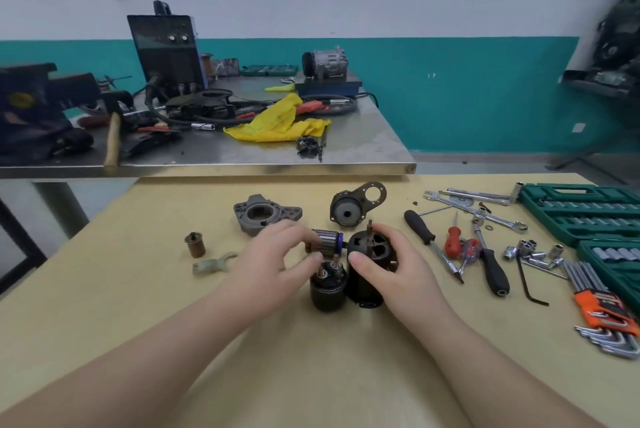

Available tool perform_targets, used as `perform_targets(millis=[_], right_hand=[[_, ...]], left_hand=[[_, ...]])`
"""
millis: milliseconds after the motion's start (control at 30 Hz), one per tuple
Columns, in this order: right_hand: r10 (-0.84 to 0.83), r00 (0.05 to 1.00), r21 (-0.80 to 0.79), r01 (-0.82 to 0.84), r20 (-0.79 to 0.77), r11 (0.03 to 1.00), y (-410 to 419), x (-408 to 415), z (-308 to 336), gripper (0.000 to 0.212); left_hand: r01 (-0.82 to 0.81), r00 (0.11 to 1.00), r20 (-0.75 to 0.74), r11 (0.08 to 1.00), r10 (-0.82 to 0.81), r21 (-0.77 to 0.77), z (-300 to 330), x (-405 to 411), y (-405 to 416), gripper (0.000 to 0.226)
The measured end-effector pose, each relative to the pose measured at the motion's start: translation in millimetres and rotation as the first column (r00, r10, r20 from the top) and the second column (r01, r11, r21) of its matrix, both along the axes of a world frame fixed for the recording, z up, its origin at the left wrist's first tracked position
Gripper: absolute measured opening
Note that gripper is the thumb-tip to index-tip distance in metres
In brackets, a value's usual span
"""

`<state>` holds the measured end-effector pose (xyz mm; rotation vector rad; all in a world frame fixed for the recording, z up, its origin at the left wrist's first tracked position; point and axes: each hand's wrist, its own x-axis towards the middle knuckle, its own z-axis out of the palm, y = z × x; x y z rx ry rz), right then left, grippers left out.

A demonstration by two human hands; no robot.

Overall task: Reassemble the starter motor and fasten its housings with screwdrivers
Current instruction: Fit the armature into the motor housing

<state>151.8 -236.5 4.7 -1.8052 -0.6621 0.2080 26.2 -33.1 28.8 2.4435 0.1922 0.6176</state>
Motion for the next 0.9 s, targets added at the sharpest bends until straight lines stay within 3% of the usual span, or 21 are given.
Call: perform_targets(millis=[133,233,333,467,533,667,767,900], right_hand=[[0.002,1.000,0.043,-0.002,0.008,0.999,-0.4,-2.2,-4.8,0.062],[-0.006,1.000,0.085,0.004,0.023,0.996,-0.3,-3.0,-8.5,0.062],[-0.028,0.999,0.138,0.026,0.017,0.990,-4.0,-2.1,-9.2,0.055],[-0.144,0.961,0.318,0.217,-0.236,0.923,-10.6,4.7,-7.3,0.062],[-0.166,0.907,0.338,0.307,-0.387,0.890,-14.3,11.6,-5.3,0.067],[-0.153,0.853,0.371,0.370,-0.500,0.852,-19.1,19.6,-0.7,0.043],[-0.134,0.828,0.381,0.387,-0.545,0.839,-18.1,17.3,2.9,0.050],[0.009,0.720,0.455,0.429,-0.694,0.780,-21.2,16.6,8.3,0.056]], left_hand=[[0.006,0.998,-0.064,0.997,-0.010,-0.077,-16.5,-10.4,-23.0,0.049],[-0.025,0.999,0.020,0.992,0.027,-0.120,-18.6,1.0,-29.0,0.034],[-0.131,0.989,0.067,0.991,0.132,-0.022,-9.3,30.4,-17.8,0.024],[-0.181,0.974,-0.123,0.979,0.191,0.088,9.0,69.9,5.1,0.029],[-0.089,0.939,-0.310,0.977,0.147,0.196,17.5,84.7,17.2,0.040],[0.114,0.830,-0.555,0.954,0.062,0.276,25.7,104.5,24.4,0.062],[0.176,0.816,-0.571,0.900,0.093,0.399,16.8,112.9,21.7,0.055],[0.148,0.844,-0.526,0.898,0.104,0.415,14.9,112.7,19.1,0.042]])
